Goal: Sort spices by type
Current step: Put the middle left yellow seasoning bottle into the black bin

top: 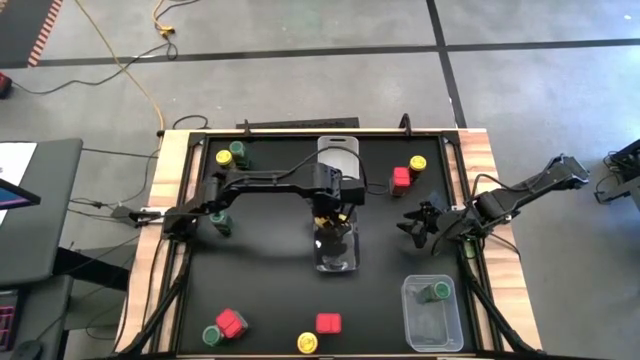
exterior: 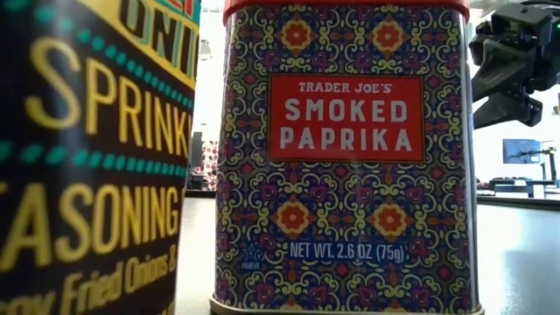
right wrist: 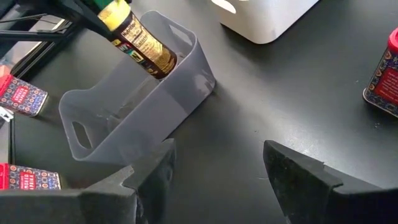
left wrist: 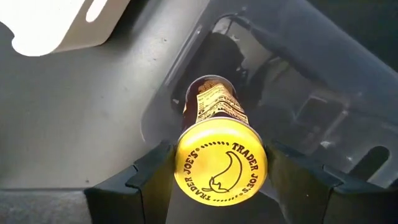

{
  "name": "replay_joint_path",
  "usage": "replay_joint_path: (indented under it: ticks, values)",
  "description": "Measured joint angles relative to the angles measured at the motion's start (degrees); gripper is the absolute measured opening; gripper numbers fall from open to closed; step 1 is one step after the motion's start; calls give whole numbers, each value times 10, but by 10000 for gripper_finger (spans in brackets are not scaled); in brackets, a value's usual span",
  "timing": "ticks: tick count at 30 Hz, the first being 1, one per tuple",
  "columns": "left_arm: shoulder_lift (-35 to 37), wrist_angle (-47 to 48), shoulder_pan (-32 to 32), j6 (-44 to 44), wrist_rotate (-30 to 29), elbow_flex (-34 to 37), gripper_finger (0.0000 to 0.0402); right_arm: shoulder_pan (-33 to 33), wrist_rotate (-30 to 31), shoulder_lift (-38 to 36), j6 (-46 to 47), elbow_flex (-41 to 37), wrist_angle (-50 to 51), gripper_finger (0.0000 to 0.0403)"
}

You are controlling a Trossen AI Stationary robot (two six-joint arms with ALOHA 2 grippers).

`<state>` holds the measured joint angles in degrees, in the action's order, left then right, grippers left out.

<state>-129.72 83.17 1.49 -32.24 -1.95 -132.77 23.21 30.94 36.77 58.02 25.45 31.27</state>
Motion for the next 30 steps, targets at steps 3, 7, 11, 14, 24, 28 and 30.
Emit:
replay_joint_path:
  ticks: [3,7,11,14,24,28,30]
  values:
    - [-10,-10,0,1,4,-1,226,0,-1,0,0,0,0,270]
    - [-14,-13,0,-5,8,0,226,0,-8,0,0,0,0,270]
    - [-15,-11,0,-7,31,0,229,0,-9,-1,0,0,0,270]
    - [-16,-16,-2,-6,32,0,233,0,-9,-1,0,0,1,270]
    - [-16,-19,-2,9,32,0,235,0,-10,-1,0,0,12,270]
    - [-16,-20,-2,5,31,0,235,0,-10,-1,0,0,16,270]
    - [-16,-19,-1,-1,30,0,235,0,-10,-1,0,0,16,270]
